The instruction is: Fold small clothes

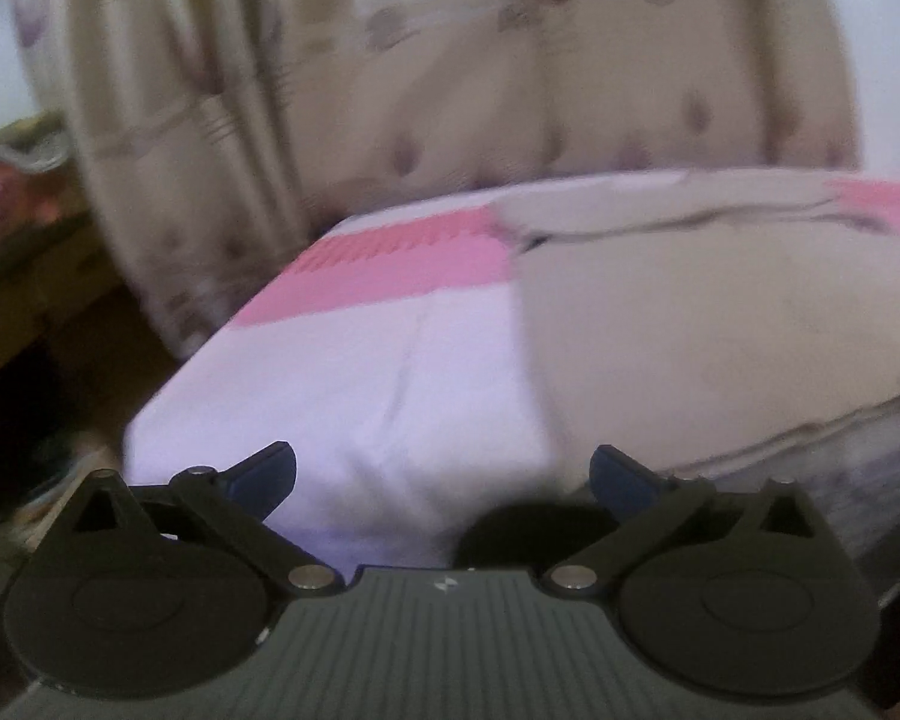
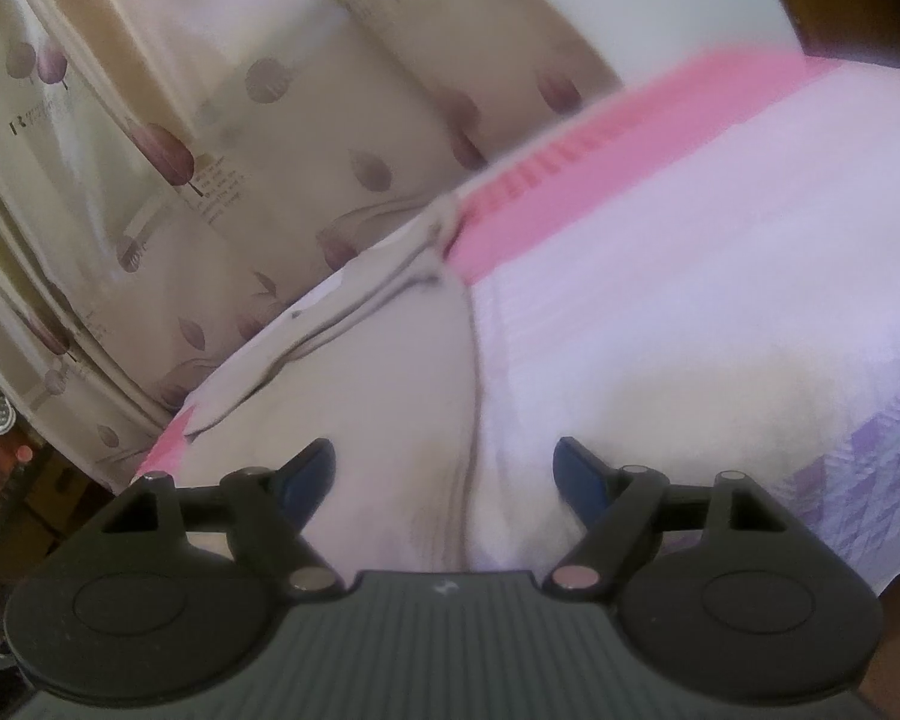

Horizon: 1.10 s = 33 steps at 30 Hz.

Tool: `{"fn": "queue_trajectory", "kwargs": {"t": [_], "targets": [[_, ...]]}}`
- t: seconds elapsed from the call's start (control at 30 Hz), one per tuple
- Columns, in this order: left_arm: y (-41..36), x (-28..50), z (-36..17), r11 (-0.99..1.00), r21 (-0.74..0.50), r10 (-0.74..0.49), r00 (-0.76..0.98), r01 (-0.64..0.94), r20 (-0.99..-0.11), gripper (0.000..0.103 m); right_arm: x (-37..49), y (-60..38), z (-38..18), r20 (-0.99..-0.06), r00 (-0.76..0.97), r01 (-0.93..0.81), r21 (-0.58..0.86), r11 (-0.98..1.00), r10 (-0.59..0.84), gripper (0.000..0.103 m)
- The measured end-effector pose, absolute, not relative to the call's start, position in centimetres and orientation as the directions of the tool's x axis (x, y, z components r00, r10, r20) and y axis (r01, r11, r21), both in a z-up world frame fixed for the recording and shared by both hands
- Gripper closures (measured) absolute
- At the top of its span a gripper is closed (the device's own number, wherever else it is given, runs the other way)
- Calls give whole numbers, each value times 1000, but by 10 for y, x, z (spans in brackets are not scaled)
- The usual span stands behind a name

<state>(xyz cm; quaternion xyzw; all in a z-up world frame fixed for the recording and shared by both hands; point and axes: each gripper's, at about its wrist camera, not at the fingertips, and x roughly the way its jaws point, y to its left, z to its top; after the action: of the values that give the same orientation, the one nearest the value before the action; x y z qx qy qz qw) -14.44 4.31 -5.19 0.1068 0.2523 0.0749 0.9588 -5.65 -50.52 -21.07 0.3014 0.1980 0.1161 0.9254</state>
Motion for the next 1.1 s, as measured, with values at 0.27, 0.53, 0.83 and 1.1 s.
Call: {"fn": "queue_trajectory", "kwargs": {"t": [0.27,0.53,0.83,1.1], "targets": [[50,-69,-59,995,-54,-99,779,84,-619,21,-60,-504,-212,-293,894,-117,576,809,338,23],[60,-42,-73,972,-188,-234,703,143,-672,37,-60,-484,-209,-345,873,-175,438,882,345,31],[76,-31,-75,929,-324,-360,635,178,-683,93,-48,-473,-204,-418,806,-223,440,870,419,94],[80,-21,-71,909,-366,-408,603,199,-686,58,-41,-485,-204,-411,775,-222,534,816,480,93]]}}
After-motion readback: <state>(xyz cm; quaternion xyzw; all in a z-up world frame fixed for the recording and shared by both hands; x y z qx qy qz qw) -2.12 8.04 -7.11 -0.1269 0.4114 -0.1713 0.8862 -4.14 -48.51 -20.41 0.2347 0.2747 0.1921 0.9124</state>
